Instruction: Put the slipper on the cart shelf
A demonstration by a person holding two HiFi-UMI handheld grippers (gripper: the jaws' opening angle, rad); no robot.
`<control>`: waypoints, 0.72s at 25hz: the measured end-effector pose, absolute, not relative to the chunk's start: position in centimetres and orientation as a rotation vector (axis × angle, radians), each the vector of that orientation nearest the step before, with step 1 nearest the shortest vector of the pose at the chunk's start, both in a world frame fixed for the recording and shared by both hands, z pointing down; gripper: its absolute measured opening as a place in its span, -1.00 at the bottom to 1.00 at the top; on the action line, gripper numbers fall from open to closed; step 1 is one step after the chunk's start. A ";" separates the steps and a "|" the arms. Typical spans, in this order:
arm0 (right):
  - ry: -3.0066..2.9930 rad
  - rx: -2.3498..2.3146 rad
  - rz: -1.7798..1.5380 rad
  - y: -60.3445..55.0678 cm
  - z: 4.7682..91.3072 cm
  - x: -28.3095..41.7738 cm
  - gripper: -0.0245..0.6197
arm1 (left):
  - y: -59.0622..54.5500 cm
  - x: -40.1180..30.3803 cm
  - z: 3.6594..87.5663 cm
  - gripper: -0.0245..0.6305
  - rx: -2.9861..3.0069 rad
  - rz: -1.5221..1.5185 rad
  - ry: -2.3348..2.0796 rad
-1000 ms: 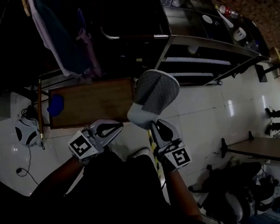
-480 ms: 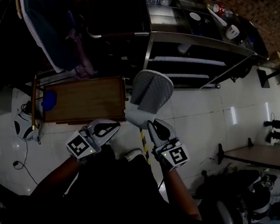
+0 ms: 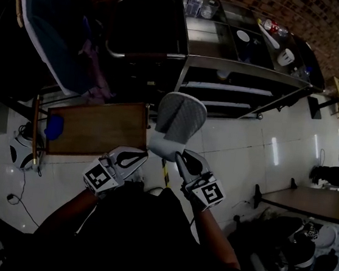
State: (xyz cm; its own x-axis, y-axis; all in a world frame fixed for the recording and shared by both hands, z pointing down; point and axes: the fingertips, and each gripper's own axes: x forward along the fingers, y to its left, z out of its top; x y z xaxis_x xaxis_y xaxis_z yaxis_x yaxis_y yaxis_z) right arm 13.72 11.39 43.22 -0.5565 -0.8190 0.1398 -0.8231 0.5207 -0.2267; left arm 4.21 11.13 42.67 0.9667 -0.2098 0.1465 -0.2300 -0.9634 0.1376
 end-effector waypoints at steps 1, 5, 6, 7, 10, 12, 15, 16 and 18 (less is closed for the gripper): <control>-2.718 1.462 0.417 10.8 43.3 13.6 -0.79 | 10.6 4.2 42.5 -0.91 2.957 0.182 -0.331; -2.700 1.446 0.425 9.0 43.4 13.4 -0.79 | 8.7 4.0 42.4 -0.91 2.946 0.158 -0.319; -2.696 1.442 0.432 8.6 43.5 13.4 -0.79 | 8.3 3.9 42.6 -0.91 2.949 0.161 -0.316; -2.694 1.439 0.439 8.2 43.7 13.4 -0.79 | 7.9 3.9 42.7 -0.91 2.950 0.167 -0.313; -2.694 1.430 0.459 7.2 44.2 13.8 -0.79 | 7.1 4.2 43.3 -0.91 2.947 0.181 -0.310; -2.696 1.415 0.466 6.5 44.6 14.5 -0.79 | 6.6 5.0 43.6 -0.91 2.939 0.176 -0.324; -2.714 1.386 0.477 5.2 44.9 16.2 -0.79 | 5.8 6.7 44.0 -0.91 2.926 0.185 -0.356; -2.723 1.370 0.480 4.8 45.1 16.9 -0.79 | 5.6 7.5 44.1 -0.91 2.924 0.191 -0.368; -2.743 1.330 0.485 4.2 45.5 18.6 -0.79 | 5.1 9.4 44.3 -0.91 2.922 0.194 -0.403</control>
